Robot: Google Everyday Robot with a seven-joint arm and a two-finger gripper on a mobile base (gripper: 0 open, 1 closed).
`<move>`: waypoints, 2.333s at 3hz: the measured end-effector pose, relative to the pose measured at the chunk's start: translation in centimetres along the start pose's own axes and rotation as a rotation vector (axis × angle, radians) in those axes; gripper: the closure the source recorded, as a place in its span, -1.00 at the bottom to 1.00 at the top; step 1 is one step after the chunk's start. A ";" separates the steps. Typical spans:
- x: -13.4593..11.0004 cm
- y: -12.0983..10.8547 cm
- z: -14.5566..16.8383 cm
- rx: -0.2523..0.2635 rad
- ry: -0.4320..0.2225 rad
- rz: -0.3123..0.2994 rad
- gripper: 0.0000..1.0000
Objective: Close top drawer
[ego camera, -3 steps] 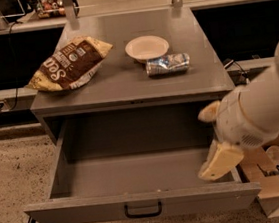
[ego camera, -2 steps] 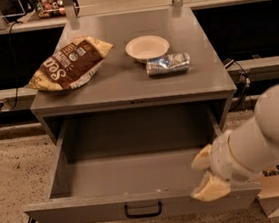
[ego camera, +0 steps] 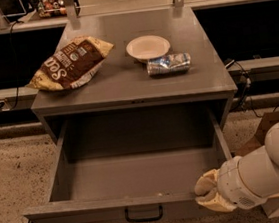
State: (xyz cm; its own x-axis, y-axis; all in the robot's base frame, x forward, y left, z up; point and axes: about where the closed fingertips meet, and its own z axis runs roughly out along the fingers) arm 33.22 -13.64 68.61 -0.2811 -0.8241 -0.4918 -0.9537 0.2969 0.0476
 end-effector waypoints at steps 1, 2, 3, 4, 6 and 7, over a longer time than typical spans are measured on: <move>-0.4 0.0 -0.8 0.000 0.000 0.000 1.00; -0.5 0.1 -0.9 0.000 0.000 0.000 0.72; -2.0 -0.9 -2.4 0.046 0.026 -0.037 0.26; -4.0 -1.2 -4.4 0.101 0.040 -0.085 -0.21; -2.9 1.6 -3.6 0.094 0.048 -0.058 0.27; 0.5 3.4 -2.1 0.067 0.035 0.008 0.73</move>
Offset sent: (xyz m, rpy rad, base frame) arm 0.0103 0.0030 0.0155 -0.0419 -0.0266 0.0026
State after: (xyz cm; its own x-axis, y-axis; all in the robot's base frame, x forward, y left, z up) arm 29.58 -14.05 70.33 -0.2935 -0.8378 -0.4605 -0.9425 0.3340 -0.0070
